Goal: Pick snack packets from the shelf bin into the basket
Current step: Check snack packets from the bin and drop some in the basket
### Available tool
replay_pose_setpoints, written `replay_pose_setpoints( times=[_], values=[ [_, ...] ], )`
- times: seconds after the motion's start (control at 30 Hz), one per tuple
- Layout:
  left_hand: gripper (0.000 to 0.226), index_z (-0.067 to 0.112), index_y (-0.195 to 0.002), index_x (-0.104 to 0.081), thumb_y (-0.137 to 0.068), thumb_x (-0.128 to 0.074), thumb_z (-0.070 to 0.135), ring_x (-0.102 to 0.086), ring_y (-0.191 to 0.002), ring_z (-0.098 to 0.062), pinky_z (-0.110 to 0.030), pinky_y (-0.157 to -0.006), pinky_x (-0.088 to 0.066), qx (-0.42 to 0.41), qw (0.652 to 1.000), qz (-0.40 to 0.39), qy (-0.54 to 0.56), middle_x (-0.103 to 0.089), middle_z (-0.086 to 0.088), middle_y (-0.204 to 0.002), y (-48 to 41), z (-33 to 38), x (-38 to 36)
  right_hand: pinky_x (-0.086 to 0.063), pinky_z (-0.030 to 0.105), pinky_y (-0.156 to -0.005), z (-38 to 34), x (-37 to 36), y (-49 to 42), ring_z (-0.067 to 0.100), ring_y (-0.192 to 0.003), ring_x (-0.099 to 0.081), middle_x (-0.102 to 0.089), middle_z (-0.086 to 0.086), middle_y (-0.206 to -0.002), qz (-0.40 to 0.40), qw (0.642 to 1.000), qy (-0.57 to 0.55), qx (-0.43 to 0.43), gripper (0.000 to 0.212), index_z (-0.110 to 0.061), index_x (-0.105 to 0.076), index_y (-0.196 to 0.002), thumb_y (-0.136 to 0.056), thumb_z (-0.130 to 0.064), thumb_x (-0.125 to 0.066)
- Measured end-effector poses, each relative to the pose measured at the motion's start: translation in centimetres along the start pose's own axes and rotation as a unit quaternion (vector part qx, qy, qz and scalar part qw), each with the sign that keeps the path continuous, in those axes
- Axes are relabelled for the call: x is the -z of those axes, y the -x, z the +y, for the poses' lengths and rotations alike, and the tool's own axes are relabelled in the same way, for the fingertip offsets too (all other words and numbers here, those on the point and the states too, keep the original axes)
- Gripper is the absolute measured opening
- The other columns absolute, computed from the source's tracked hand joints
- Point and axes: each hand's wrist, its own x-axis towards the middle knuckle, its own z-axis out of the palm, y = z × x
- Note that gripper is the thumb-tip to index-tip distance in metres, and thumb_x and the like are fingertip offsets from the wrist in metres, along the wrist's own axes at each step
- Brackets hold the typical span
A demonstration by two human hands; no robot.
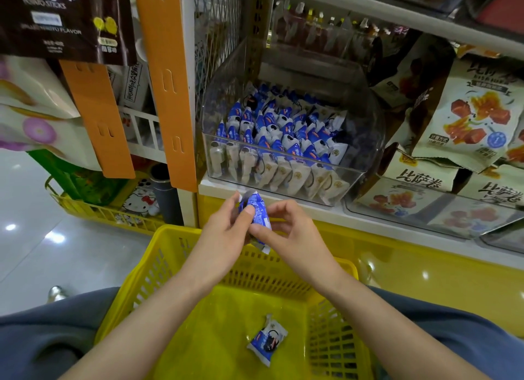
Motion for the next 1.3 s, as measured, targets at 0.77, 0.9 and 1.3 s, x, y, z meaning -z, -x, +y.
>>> replay_pose_setpoints(
  times=[0.77,0.9,1.3],
  values=[
    [0.023,0.029,-0.094,-0.062,-0.098,-0.041,0.018,-0.065,-0.086,-0.016,-0.038,-0.079,-0.054,-0.08,0.993,0.005,-0.091,-0.069,0.007,-0.09,0.0,1.2,1.3,-0.05,0.013,-0.065,-0.8,0.0,0.1,-0.002,-0.082,-0.062,-0.058,0.006,-0.121,-0.037,0.992,-0.122,-0.026,0.037,-0.013,-0.043,-0.125,-0.09,-0.013,-0.056],
    [0.014,0.024,-0.093,-0.063,-0.093,-0.049,0.027,-0.065,-0.074,0.002,-0.014,-0.064,-0.052,-0.001,0.998,-0.061,0.023,-0.071,0.013,-0.078,0.7,1.9,0.9,-0.043,0.006,-0.076,-0.7,0.0,-0.1,-0.005,-0.094,-0.052,-0.054,-0.015,-0.113,0.037,0.998,0.017,0.044,0.054,-0.027,-0.042,-0.121,-0.076,-0.027,-0.072],
    [0.024,0.022,-0.113,-0.054,-0.09,-0.057,0.016,-0.063,-0.096,-0.002,-0.013,-0.076,-0.051,-0.06,0.991,0.043,0.113,-0.066,0.006,-0.108,-1.3,4.7,3.4,-0.047,0.012,-0.079,-4.8,2.1,-4.1,0.0,-0.091,-0.059,-0.063,-0.015,-0.104,0.046,0.972,0.065,0.223,0.028,-0.033,-0.056,-0.112,-0.087,-0.02,-0.061]
  ],
)
